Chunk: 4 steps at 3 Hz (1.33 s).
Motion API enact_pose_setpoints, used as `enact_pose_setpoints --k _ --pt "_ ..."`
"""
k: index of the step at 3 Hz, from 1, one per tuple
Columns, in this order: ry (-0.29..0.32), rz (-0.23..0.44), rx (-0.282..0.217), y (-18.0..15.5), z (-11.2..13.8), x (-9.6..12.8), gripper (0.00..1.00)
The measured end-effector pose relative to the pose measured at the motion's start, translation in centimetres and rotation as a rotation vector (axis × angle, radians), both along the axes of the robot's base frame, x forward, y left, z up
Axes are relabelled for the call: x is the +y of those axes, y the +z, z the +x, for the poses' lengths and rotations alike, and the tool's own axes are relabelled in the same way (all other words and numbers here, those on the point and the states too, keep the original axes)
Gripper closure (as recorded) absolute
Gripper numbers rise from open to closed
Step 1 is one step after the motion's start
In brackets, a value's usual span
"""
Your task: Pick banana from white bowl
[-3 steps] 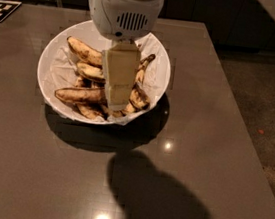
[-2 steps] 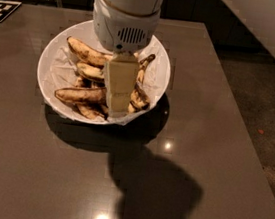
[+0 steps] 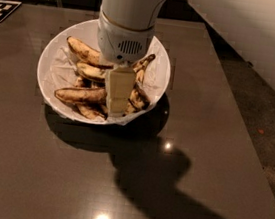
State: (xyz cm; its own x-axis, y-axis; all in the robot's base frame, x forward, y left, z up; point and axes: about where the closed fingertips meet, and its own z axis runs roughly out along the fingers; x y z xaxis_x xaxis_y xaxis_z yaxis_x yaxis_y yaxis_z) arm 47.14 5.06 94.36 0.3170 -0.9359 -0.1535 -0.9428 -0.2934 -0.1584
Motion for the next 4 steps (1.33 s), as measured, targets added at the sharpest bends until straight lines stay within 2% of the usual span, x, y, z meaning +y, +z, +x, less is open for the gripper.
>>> enact_pose_setpoints --k 4 --pt "0.032 -0.027 0.059 -2.7 2.0 1.1 0.39"
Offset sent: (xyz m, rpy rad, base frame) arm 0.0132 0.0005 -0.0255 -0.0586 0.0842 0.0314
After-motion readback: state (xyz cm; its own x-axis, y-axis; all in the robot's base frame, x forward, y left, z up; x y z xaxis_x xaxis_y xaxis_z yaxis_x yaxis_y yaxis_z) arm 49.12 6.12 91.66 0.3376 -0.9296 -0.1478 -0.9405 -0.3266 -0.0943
